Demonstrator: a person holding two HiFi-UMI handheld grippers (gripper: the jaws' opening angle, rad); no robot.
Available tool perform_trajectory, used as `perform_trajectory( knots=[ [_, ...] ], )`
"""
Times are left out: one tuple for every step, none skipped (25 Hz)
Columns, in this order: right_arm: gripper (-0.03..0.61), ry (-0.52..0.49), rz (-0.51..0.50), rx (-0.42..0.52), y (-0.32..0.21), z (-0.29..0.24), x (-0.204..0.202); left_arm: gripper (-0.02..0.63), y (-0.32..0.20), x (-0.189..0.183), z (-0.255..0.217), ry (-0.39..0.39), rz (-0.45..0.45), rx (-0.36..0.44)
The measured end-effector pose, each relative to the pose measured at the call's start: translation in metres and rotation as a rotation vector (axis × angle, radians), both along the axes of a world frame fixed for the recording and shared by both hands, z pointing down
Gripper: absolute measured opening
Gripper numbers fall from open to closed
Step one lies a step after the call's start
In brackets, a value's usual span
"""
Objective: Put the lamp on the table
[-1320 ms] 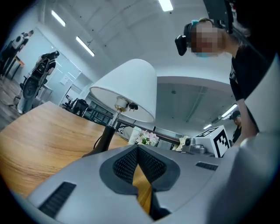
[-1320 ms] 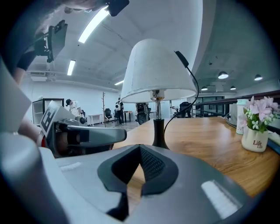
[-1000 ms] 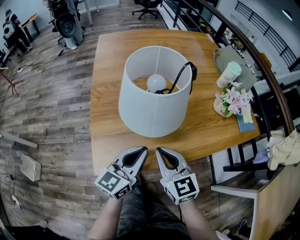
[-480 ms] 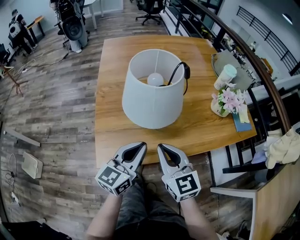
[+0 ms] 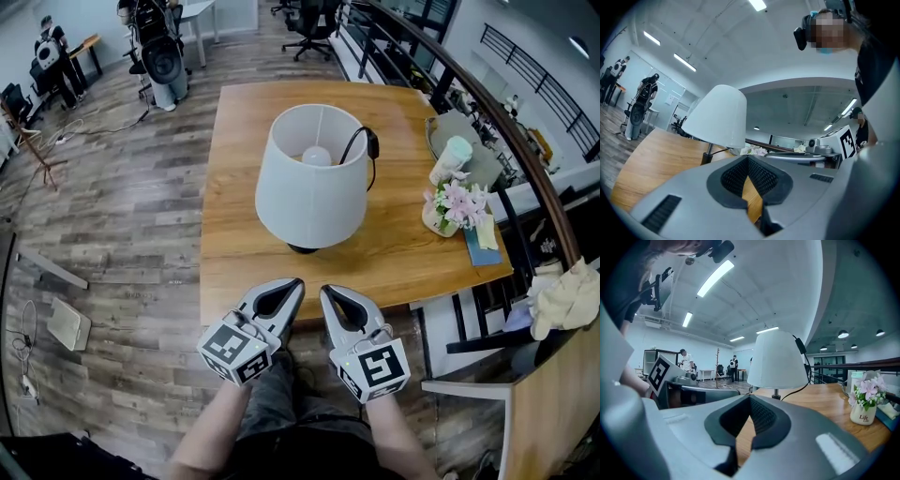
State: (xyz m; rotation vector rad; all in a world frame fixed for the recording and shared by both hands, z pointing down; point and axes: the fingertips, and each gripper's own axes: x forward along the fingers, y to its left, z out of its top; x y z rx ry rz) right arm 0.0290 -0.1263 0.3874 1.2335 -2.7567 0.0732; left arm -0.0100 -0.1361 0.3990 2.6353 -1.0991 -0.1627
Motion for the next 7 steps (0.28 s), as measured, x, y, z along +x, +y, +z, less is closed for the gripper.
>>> perform_trajectory(
  knots=[
    [0.006,0.000,-0.006,0.004,0.002,-0.003,-0.001,-0.003,0.002,0.001,-0.002,-0.001,0.003,0.004],
    [0.006,-0.001,-0.012,0.008,0.004,-0.006,-0.002,-0.003,0.004,0.002,-0.004,-0.001,0.007,0.007],
    [0.006,-0.002,-0.016,0.014,0.006,-0.009,-0.003,-0.003,0.006,0.003,-0.007,-0.002,0.011,0.011],
    [0.006,-0.003,-0.020,0.019,0.007,-0.011,-0.004,-0.003,0.008,0.004,-0.010,-0.002,0.014,0.014],
    [0.006,-0.003,-0.023,0.023,0.009,-0.014,-0.004,-0.003,0.009,0.005,-0.012,-0.001,0.017,0.018],
    [0.006,-0.003,-0.025,0.027,0.011,-0.016,-0.004,-0.003,0.011,0.005,-0.014,0.000,0.020,0.022],
    [0.006,-0.003,-0.027,0.031,0.012,-0.019,-0.004,-0.003,0.013,0.006,-0.016,0.000,0.022,0.026]
  ],
)
